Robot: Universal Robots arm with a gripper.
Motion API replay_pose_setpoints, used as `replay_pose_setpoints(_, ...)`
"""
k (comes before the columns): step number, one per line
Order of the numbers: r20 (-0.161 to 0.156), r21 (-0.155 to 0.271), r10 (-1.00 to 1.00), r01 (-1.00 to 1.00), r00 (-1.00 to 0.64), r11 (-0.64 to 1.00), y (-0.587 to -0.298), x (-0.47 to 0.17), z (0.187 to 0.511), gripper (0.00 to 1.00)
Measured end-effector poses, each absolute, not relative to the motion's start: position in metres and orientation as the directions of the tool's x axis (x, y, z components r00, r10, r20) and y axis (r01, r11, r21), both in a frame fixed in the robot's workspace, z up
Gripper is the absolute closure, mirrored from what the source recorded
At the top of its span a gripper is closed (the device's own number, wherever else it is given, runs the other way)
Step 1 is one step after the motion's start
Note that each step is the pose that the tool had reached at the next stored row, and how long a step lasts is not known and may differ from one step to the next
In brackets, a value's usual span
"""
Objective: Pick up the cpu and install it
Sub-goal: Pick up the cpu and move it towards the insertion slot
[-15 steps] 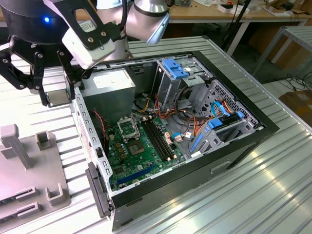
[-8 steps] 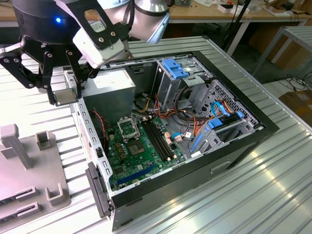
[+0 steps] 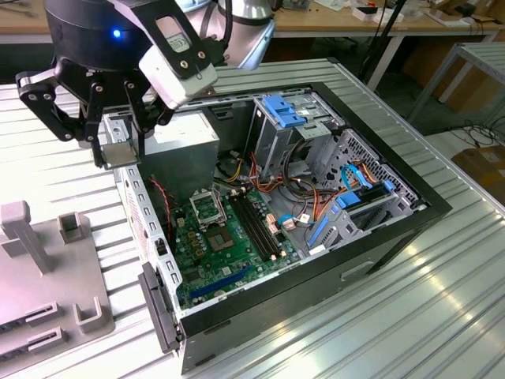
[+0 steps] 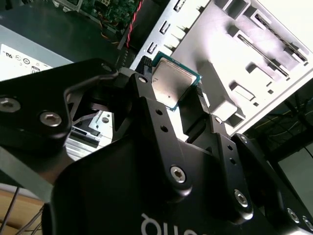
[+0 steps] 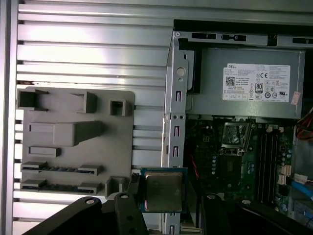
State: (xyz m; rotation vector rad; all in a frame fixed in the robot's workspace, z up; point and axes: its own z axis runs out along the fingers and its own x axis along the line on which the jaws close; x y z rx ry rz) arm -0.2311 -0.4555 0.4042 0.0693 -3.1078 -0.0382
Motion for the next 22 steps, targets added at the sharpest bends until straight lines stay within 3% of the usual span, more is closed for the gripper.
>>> replay_pose_setpoints(22, 0.032, 0.025, -0.045, -0.044, -0.998, 0.999, -0.456, -0.204, 0.401, 0.53)
